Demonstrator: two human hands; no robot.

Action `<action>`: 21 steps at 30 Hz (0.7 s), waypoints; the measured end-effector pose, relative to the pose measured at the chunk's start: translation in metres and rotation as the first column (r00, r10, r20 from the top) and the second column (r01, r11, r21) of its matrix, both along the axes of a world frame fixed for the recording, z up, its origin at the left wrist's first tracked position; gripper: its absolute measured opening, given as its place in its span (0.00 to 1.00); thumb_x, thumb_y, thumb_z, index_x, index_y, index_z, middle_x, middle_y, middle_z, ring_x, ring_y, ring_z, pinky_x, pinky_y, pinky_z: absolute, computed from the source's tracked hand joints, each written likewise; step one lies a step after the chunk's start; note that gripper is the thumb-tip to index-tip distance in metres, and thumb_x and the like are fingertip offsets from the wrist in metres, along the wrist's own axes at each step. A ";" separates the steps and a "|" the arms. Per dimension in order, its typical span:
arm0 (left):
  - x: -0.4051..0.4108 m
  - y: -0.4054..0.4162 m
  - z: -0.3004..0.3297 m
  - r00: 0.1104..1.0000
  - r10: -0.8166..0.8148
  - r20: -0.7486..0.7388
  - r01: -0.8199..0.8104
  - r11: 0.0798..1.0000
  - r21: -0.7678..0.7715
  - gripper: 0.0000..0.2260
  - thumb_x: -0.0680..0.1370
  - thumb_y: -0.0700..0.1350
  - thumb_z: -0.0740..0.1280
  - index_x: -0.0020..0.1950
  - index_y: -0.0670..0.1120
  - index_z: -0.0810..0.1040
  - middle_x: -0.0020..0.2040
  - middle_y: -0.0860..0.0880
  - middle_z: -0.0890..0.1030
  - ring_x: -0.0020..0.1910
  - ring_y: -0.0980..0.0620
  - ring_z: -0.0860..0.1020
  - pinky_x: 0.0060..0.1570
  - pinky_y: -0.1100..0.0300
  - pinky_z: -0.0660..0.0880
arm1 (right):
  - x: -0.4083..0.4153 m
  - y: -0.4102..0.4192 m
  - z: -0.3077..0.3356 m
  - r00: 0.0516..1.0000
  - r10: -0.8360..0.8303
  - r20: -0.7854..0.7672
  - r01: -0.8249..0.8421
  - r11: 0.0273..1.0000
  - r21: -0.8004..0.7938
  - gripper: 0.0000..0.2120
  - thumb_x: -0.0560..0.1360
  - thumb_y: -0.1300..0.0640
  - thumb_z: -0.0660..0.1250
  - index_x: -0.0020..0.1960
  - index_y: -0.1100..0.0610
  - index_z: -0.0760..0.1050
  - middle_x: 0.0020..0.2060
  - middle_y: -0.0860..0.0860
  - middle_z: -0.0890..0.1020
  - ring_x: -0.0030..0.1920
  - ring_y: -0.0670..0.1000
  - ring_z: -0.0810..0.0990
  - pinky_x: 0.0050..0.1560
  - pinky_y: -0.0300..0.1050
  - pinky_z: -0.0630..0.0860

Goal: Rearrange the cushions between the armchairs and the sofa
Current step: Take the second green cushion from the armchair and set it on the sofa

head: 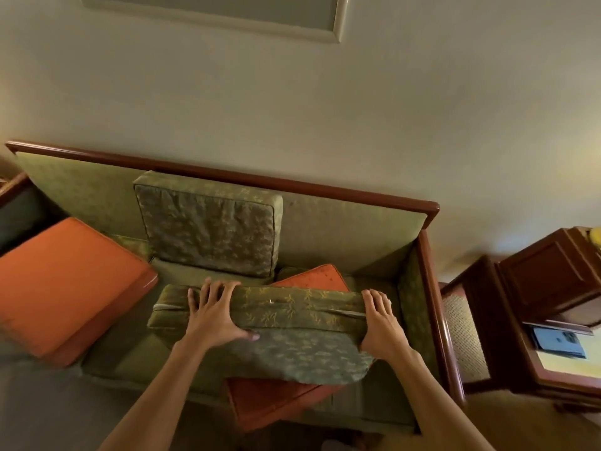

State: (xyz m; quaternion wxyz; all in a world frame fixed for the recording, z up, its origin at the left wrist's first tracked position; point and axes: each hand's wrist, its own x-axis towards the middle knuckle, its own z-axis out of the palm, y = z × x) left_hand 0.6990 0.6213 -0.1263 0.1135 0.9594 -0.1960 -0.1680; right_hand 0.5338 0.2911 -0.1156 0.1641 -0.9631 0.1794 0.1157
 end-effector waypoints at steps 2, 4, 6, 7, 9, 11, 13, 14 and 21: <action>-0.008 -0.012 0.008 0.999 0.013 -0.052 -0.010 0.998 0.064 0.62 0.53 0.78 0.71 0.79 0.62 0.45 0.80 0.45 0.43 0.78 0.37 0.33 0.72 0.33 0.32 | -0.005 -0.007 -0.003 1.000 -0.005 0.009 0.005 1.000 0.011 0.57 0.66 0.52 0.77 0.80 0.57 0.41 0.80 0.54 0.49 0.80 0.59 0.44 0.77 0.56 0.56; -0.025 -0.041 0.018 0.998 -0.052 -0.029 0.055 0.992 0.115 0.61 0.58 0.74 0.73 0.80 0.61 0.41 0.80 0.43 0.36 0.75 0.34 0.27 0.72 0.33 0.30 | -0.010 -0.015 -0.006 1.000 -0.001 0.003 0.001 0.999 0.034 0.58 0.67 0.50 0.77 0.80 0.56 0.39 0.80 0.54 0.48 0.80 0.59 0.44 0.77 0.57 0.57; -0.058 -0.098 0.026 0.972 -0.232 0.025 0.226 0.965 0.131 0.59 0.62 0.70 0.74 0.80 0.59 0.39 0.81 0.42 0.37 0.75 0.36 0.28 0.71 0.33 0.29 | -0.017 -0.023 -0.007 0.999 0.047 -0.008 -0.047 0.998 0.046 0.61 0.66 0.44 0.78 0.81 0.57 0.39 0.80 0.54 0.47 0.80 0.60 0.44 0.78 0.57 0.57; -0.079 -0.134 0.028 0.946 -0.322 0.023 0.317 0.940 0.123 0.59 0.64 0.67 0.75 0.80 0.58 0.37 0.81 0.40 0.40 0.77 0.36 0.32 0.72 0.34 0.30 | -0.021 -0.025 -0.009 0.997 0.079 -0.015 -0.079 0.996 0.036 0.61 0.66 0.43 0.78 0.81 0.57 0.39 0.80 0.55 0.48 0.80 0.60 0.45 0.77 0.56 0.57; -0.120 -0.204 0.027 0.902 -0.432 0.004 0.430 0.898 0.091 0.58 0.66 0.59 0.78 0.79 0.58 0.37 0.80 0.35 0.51 0.79 0.34 0.46 0.74 0.34 0.36 | -0.029 -0.030 -0.017 0.988 0.153 0.025 -0.152 0.987 -0.044 0.59 0.66 0.41 0.77 0.80 0.56 0.41 0.80 0.58 0.53 0.79 0.61 0.51 0.76 0.54 0.59; -0.145 -0.251 0.025 0.890 -0.454 0.038 0.449 0.888 0.102 0.58 0.66 0.52 0.80 0.80 0.55 0.39 0.77 0.36 0.61 0.77 0.35 0.57 0.75 0.37 0.42 | -0.040 -0.037 -0.022 0.981 0.186 0.045 -0.183 0.981 -0.065 0.56 0.68 0.37 0.74 0.80 0.55 0.43 0.79 0.59 0.55 0.78 0.60 0.56 0.75 0.54 0.61; -0.151 -0.268 0.024 0.888 -0.454 0.070 0.445 0.888 0.119 0.59 0.65 0.48 0.82 0.80 0.54 0.39 0.75 0.39 0.66 0.75 0.38 0.62 0.76 0.40 0.48 | -0.045 -0.048 -0.016 0.988 0.151 0.027 -0.151 0.988 -0.019 0.53 0.69 0.37 0.72 0.81 0.56 0.46 0.79 0.56 0.55 0.78 0.58 0.55 0.75 0.53 0.61; -0.149 -0.269 0.024 0.891 -0.448 0.078 0.438 0.891 0.118 0.60 0.65 0.48 0.82 0.80 0.55 0.39 0.74 0.40 0.68 0.75 0.39 0.63 0.76 0.40 0.51 | -0.044 -0.054 -0.010 0.988 0.153 0.036 -0.152 0.988 -0.012 0.51 0.69 0.38 0.71 0.81 0.56 0.48 0.78 0.55 0.56 0.77 0.57 0.57 0.74 0.53 0.62; -0.104 -0.247 0.123 0.930 -0.344 0.126 0.363 0.913 -0.185 0.65 0.60 0.49 0.84 0.79 0.62 0.37 0.74 0.50 0.71 0.71 0.47 0.70 0.70 0.47 0.65 | -0.009 -0.057 0.112 0.904 0.324 0.279 -0.308 0.946 -0.101 0.45 0.60 0.37 0.73 0.70 0.58 0.67 0.62 0.52 0.73 0.62 0.56 0.72 0.59 0.55 0.67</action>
